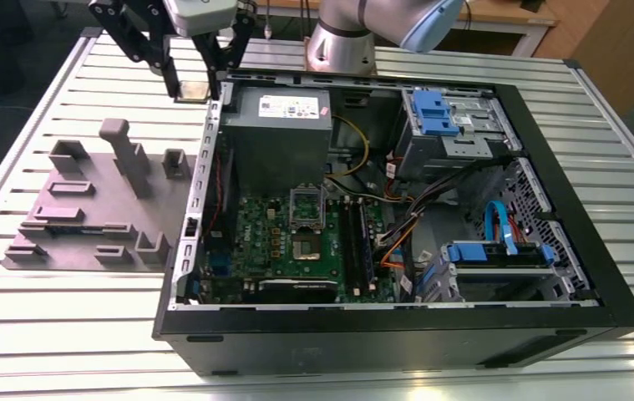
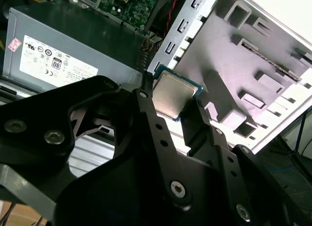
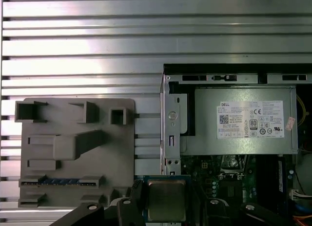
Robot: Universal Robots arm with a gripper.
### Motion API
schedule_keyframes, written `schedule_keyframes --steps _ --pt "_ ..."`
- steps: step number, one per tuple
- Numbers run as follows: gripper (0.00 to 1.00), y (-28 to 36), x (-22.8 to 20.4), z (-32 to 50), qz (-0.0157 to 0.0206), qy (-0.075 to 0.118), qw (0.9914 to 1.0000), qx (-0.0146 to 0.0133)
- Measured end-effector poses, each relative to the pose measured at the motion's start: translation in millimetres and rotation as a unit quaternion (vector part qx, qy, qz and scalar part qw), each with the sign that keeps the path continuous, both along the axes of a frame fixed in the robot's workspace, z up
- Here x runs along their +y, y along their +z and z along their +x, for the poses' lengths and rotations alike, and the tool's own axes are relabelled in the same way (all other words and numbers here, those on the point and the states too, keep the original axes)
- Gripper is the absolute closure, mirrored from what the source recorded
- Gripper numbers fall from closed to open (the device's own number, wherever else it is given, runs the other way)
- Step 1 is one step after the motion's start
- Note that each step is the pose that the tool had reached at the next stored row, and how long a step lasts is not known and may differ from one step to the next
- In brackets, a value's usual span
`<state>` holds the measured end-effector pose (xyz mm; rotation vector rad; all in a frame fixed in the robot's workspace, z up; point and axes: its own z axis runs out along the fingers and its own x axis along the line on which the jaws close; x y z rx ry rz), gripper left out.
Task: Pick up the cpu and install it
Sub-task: 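Pick up the cpu and move it towards the insertion slot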
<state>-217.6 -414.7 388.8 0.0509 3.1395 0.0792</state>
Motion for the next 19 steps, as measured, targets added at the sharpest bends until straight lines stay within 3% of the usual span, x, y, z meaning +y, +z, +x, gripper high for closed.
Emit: schedule_keyframes --steps 10,19 --pt "0.53 0.0 0.0 0.1 -0.0004 0.0 1.0 0.0" --pt "0.53 0.0 0.0 9.6 -0.0004 0.0 1.0 0.0"
